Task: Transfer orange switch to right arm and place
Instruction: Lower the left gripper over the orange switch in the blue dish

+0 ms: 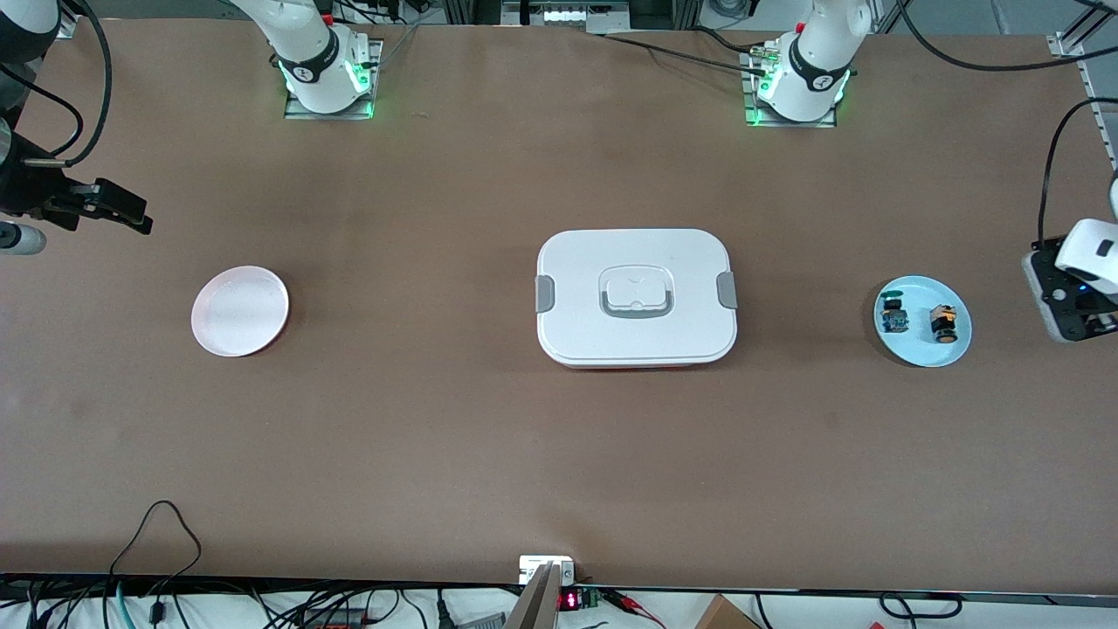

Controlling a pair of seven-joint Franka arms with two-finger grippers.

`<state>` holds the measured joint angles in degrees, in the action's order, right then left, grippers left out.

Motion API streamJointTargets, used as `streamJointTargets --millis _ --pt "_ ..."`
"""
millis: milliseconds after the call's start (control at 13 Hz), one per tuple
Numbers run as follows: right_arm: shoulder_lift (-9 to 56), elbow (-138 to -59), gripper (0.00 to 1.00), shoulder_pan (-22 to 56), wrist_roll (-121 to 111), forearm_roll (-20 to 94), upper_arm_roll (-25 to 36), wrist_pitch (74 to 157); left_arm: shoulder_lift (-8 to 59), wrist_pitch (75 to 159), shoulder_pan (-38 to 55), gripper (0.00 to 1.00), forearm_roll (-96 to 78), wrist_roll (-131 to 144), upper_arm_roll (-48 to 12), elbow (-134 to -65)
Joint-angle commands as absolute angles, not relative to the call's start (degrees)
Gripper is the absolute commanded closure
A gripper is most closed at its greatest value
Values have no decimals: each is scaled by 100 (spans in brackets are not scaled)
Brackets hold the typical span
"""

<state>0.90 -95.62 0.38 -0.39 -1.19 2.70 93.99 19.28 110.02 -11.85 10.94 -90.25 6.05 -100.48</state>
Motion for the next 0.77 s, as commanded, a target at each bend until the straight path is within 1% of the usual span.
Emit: streamJointTargets --millis 0,231,462,692 --pt "70 -9475 0 26 -97 -97 246 9352 1881 11862 -1309 0 1152 -10017 554 -10677" --pt "79 -9475 0 -9 -105 -88 272 9334 2003 12452 -1388 0 1108 -10511 545 -10986" --pt "70 -9466 0 35 -105 -88 238 9343 2328 12831 -1397 0 915 -11010 536 -11021" --pt "70 -9466 0 18 -114 -79 246 9282 2723 13174 -1634 0 370 -11635 510 -11039"
